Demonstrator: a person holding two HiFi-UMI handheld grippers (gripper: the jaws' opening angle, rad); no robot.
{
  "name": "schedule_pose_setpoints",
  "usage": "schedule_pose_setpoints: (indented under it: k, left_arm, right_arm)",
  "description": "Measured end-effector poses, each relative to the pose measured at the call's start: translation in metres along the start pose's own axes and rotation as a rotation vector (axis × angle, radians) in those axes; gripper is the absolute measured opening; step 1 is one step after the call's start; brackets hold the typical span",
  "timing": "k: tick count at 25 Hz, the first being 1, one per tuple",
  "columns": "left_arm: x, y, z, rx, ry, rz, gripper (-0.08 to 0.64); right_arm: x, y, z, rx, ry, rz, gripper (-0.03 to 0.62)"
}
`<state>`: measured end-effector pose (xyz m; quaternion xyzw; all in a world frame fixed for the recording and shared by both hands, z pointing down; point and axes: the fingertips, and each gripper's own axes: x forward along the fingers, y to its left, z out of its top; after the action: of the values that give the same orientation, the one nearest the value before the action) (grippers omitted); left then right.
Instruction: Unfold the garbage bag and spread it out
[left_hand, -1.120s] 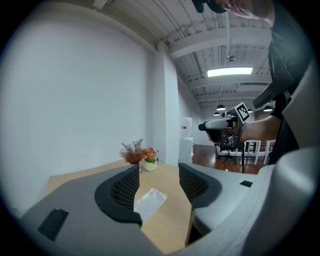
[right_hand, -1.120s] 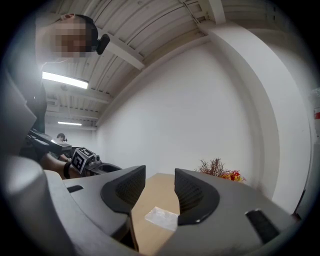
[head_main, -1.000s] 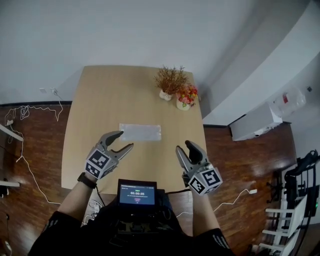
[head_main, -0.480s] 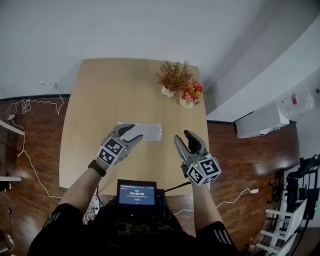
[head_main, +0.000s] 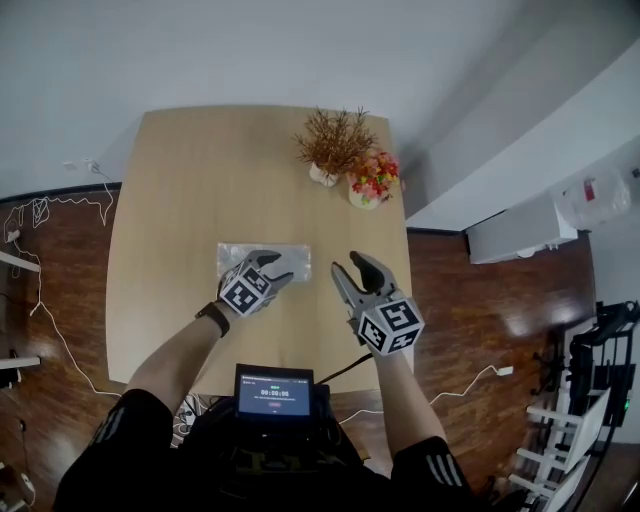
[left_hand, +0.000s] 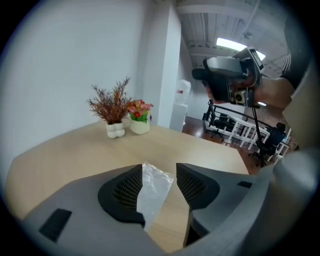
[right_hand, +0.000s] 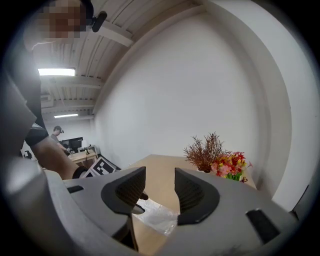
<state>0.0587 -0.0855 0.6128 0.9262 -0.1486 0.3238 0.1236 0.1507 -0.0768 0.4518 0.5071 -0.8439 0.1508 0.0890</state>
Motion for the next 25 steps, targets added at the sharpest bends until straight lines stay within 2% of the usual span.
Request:
schedule_pose_setpoints:
  k: [4, 16, 23, 25]
  left_arm:
    - [0.036, 0.005, -0.025, -0.006, 0.086, 0.004, 0.19]
    - [0.105, 0.008, -0.075, -0.014, 0.276, 0.002, 0.189]
    - [0.112, 0.007, -0.087, -0.035, 0.31, 0.004, 0.164]
    - [0.112, 0.007, -0.085, -0.041, 0.305, 0.004, 0.132]
  right_arm:
    - [0.014, -0.007, -0.018, 0.02, 0.036, 0.008, 0.209]
    - [0.045, -0.018, -0.059, 0.089, 0.104, 0.029, 0.207]
    - [0.05, -0.019, -0.072, 0.114, 0.122, 0.032, 0.206]
    - [0.05, -0.018, -0.072, 0.117, 0.124, 0.034, 0.206]
